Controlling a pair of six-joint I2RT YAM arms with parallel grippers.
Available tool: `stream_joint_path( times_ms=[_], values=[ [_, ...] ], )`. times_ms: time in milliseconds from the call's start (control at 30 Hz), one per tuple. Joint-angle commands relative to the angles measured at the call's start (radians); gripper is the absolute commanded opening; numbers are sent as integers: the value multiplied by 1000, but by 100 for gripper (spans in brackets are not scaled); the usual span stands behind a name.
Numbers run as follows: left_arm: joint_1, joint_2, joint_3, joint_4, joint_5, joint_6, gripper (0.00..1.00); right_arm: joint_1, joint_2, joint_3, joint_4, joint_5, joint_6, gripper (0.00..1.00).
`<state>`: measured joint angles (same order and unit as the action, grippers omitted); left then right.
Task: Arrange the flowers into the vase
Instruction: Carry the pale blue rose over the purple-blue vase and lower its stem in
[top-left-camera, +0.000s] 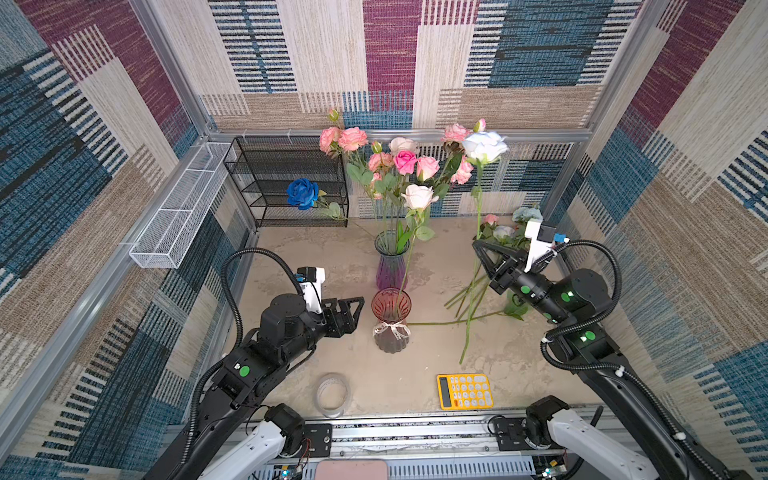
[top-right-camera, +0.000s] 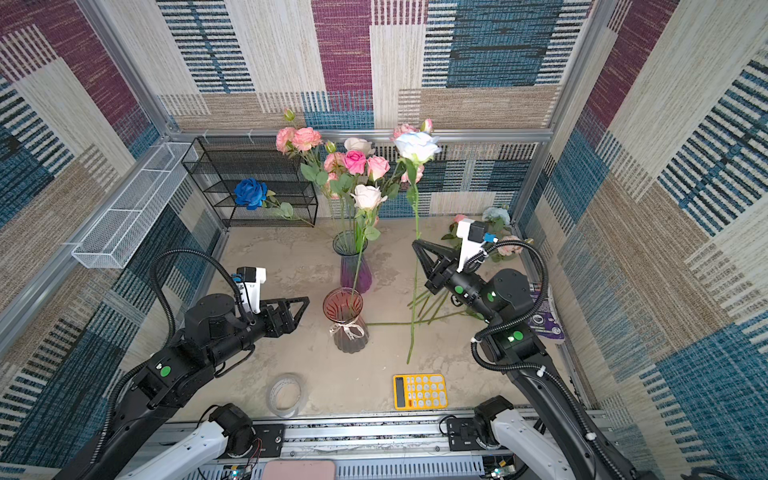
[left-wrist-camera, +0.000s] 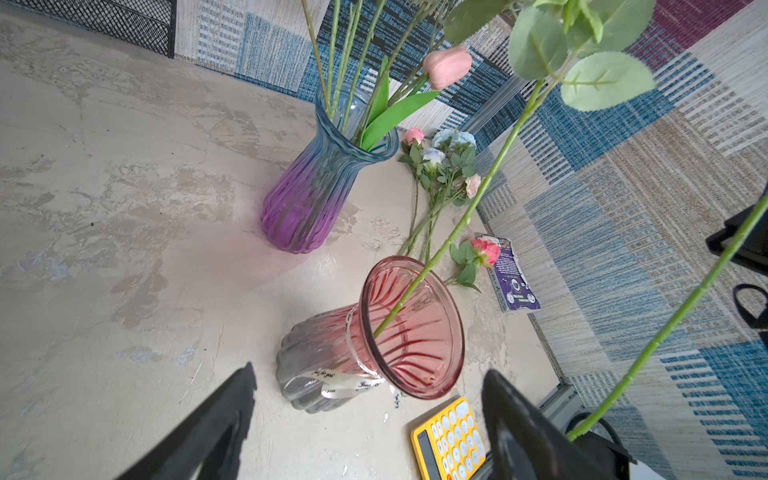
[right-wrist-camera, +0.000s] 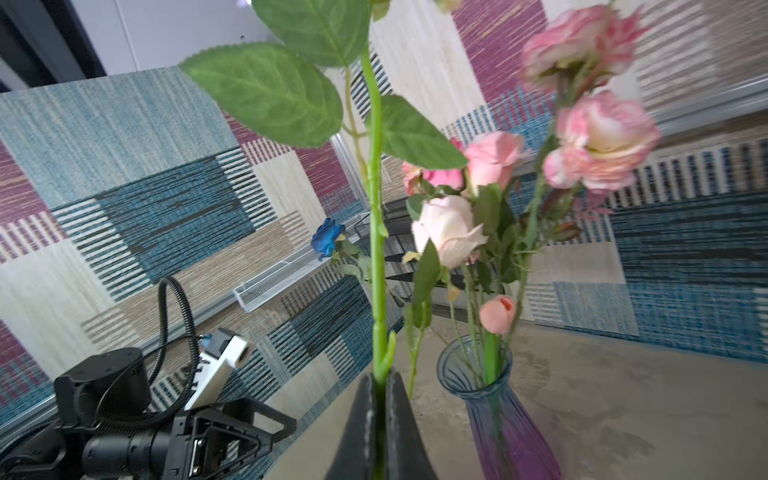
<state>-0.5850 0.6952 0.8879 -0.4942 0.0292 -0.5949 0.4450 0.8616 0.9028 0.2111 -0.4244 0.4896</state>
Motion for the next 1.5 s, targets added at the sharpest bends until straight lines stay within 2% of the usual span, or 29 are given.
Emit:
stream_joint_path(
  times_ms=[0,233,367,600,867,1067,1133,1300,1467],
  values=[
    [1,-4,15,-8,-6,28,86,91,66,88,55,-27,-84,0],
    [1,-22,37,-31,-15,46,86,286,276,302,161,42,-184,0],
    [1,-37,48,-43,-25,55,86,383,374,366,287,152,-278,0],
    [1,-51,62,-69,-27,66,86,423,511,434,426,254,-397,0],
    [1,-51,41,-57,-18,61,86,423,575,358,487,324,-452,0],
    [1,-42,22,-33,-5,54,86,423,555,202,511,343,-385,0],
    [1,-37,15,-25,2,51,86,423,540,145,507,350,-347,5],
    [1,-28,10,-15,9,48,86,423,495,58,467,347,-284,28],
    [1,-25,9,-12,10,49,86,423,428,21,372,338,-233,42]
  ],
)
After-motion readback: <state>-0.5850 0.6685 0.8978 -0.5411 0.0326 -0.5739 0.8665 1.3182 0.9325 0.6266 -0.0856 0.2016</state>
